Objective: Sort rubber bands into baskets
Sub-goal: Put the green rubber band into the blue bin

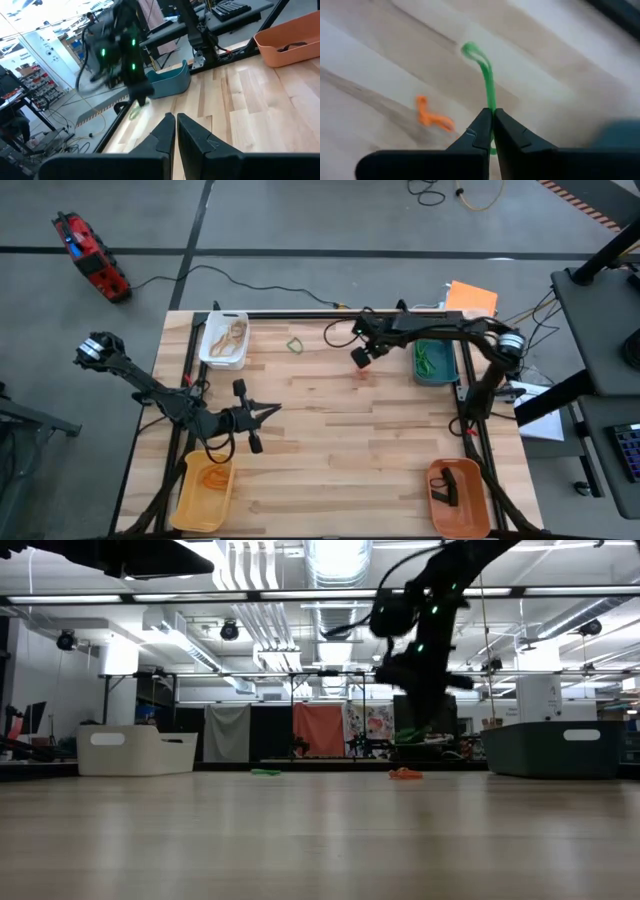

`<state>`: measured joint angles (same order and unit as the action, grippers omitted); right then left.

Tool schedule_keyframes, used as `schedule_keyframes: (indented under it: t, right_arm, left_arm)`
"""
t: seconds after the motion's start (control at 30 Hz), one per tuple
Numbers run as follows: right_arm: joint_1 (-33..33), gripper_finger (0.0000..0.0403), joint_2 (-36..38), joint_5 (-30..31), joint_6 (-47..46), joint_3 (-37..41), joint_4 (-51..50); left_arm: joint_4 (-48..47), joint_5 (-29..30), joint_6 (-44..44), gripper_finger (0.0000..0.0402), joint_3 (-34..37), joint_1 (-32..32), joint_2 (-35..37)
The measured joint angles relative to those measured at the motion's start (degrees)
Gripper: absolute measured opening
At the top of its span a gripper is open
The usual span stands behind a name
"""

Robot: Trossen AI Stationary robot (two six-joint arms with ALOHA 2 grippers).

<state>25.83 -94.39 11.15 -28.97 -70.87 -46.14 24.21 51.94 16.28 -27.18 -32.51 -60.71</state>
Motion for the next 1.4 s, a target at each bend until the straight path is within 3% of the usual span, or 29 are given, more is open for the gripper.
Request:
schedule_keyframes:
  t: [0.27,0.5,1.0,1.4]
  right_arm:
    - [-0.3,0.0009,11.4,11.5,-9.7,0.1,-19.7]
    - [0.1,0.0009,14.8,16.4,-21.9,1.9,-35.2]
    - [1.5,0.0019,14.9,17.5,-22.9,12.8,-31.8]
    - [-0.9,0.015,16.2,16.2,-23.1,11.8,-27.7]
  left_arm:
    - [-0.1,0.0,-0.3,0.0002,0.0,0.0,0.0]
    - [-0.1,0.0,-0.3,0.0002,0.0,0.0,0.0]
    - [-0.1,0.0,-0.9,0.0002,0.0,0.0,0.0]
    - [1.4,-0.4,-0.7,0.0002,0.0,0.5,0.0]
